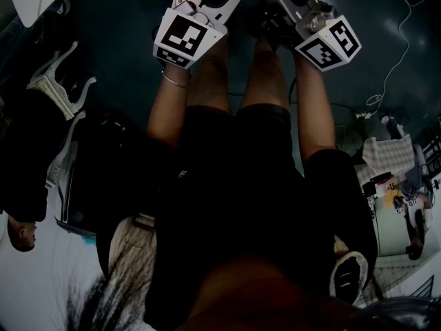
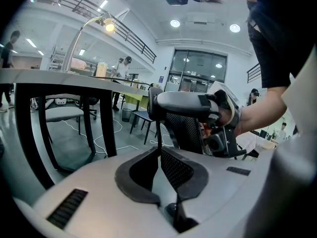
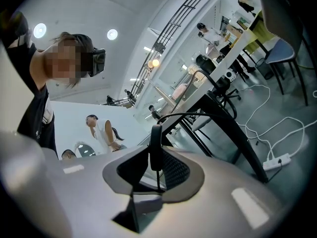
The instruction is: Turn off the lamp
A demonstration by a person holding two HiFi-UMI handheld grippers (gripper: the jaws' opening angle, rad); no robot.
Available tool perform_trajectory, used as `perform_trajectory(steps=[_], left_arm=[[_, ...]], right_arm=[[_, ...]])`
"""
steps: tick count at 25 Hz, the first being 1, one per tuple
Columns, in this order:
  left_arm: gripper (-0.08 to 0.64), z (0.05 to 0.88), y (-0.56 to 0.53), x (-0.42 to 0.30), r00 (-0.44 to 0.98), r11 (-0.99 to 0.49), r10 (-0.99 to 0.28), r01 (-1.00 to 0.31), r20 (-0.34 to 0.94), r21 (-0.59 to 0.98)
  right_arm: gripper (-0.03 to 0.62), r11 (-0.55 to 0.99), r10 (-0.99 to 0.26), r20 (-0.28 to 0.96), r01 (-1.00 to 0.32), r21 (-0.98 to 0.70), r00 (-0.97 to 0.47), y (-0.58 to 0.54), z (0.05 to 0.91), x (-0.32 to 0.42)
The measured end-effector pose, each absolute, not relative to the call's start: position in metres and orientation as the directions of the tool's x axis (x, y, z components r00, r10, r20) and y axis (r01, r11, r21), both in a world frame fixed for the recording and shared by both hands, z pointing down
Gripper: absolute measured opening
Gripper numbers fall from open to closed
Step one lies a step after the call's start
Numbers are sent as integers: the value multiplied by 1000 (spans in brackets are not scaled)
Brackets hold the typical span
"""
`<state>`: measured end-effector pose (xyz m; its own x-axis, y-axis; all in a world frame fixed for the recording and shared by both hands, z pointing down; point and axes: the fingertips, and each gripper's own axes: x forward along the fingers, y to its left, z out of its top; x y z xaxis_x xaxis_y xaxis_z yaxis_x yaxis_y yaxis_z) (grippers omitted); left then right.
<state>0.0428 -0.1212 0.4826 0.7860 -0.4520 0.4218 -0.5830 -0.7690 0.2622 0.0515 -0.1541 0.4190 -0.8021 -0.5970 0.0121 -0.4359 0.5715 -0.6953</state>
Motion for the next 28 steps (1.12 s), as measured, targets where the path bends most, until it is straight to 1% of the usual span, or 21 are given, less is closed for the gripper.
perform_trajectory(steps=[28], left_arm=[[21, 485, -122, 39, 780, -766, -456, -589, 428, 258]], right_arm=[[78, 575, -591, 17, -436, -692, -806, -154, 421, 49]])
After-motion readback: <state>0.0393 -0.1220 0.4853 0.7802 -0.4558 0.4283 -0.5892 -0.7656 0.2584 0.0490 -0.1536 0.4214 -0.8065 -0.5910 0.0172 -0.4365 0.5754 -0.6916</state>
